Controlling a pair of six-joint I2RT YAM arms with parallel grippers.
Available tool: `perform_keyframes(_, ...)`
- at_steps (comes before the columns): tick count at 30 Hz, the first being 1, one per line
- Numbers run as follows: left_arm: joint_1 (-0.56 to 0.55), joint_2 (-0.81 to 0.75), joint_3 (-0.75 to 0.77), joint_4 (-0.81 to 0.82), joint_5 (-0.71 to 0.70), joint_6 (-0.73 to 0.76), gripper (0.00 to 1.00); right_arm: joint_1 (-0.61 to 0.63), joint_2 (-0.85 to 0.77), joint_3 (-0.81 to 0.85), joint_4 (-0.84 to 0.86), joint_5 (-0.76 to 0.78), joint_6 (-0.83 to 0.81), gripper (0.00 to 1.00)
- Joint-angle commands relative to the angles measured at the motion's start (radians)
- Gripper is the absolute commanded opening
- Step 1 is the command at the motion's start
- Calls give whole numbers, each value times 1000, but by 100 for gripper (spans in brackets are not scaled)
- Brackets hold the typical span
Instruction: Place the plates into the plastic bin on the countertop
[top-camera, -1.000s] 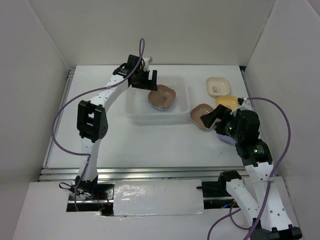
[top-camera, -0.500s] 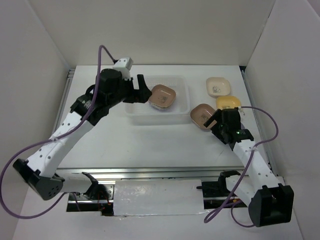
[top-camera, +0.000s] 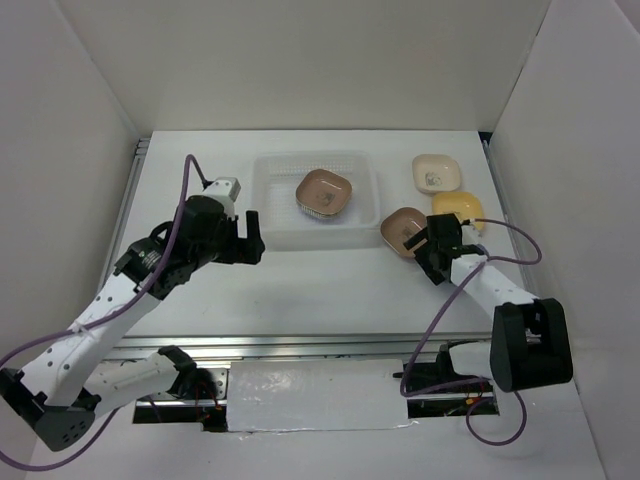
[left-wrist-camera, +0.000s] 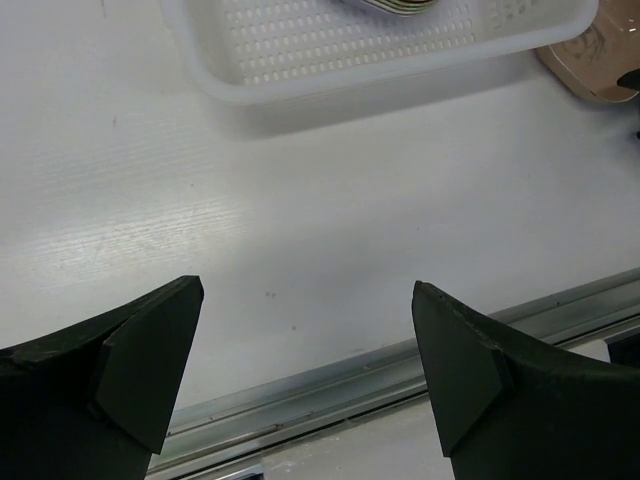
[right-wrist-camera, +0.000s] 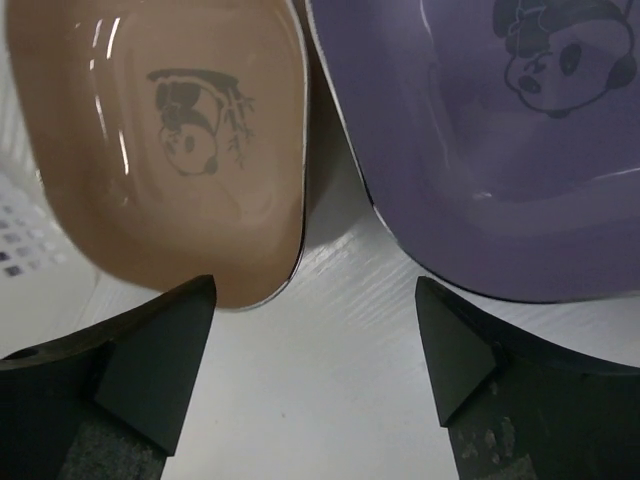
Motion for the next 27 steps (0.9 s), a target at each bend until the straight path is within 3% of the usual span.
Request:
perform_keyframes(1,-3,-49,-43,-13,-31,49,99,11,50,55,82,66,63,86)
perform_keyframes(5,7,-61,-81,-9,-40,63,99,23,147,81,104,65,90,74)
perform_keyframes(9,23,-77,-124,22,-13,75,99,56,218,119,94,66,118,50)
perform_keyframes(11,31,-80,-135,31,1,78,99,66,224,119,94,72,127,49)
perform_keyframes(14,40,-86,-152,39,12,84,99,80,216,119,91,80,150,37)
perform_keyframes(15,42,-86,-155,39,14,86,99,85,212,118,88,91,155,26)
perform_keyframes(19,40,-96,-161,46,27,86,99,97,166,138,39,127,176,19)
perform_keyframes(20,40,-98,-162,45,26,87,99,102,156,156,27,137,179,9)
perform_keyframes(27,37,-112,-170,50,21,84,99,103,84,244,-100,210,161,3)
